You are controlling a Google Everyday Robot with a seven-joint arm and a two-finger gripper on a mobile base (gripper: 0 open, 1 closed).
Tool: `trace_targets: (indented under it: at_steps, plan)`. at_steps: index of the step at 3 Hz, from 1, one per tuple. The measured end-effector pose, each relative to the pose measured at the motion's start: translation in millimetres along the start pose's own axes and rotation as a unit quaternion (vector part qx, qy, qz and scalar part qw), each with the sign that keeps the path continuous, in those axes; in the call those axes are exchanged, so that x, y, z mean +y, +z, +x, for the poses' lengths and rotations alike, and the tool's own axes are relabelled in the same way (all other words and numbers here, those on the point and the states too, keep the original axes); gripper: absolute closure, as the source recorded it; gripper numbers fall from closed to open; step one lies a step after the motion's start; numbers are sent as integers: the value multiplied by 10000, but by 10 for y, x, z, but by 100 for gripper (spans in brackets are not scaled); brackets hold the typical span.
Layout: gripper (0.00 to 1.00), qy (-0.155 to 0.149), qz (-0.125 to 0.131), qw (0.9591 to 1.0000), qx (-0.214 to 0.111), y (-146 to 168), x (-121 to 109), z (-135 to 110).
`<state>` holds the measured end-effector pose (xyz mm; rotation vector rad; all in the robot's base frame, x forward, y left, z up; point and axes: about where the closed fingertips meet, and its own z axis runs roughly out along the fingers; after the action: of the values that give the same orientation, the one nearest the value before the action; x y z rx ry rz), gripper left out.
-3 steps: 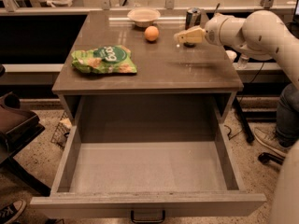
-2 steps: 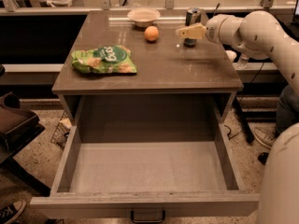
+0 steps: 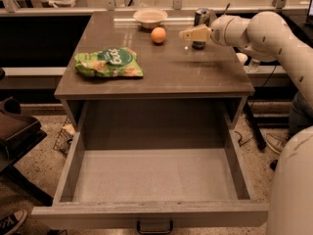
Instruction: Place redbull can into top drawer
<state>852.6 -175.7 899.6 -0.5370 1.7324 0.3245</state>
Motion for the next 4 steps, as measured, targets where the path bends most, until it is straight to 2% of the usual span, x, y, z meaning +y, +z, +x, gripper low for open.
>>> trace_targets:
  at_steps: [2,4]
  plan:
    - [49,-159,-321,9993,-130,147,196,-44]
    - [95,-173,-380,9990,-137,195,254,-37]
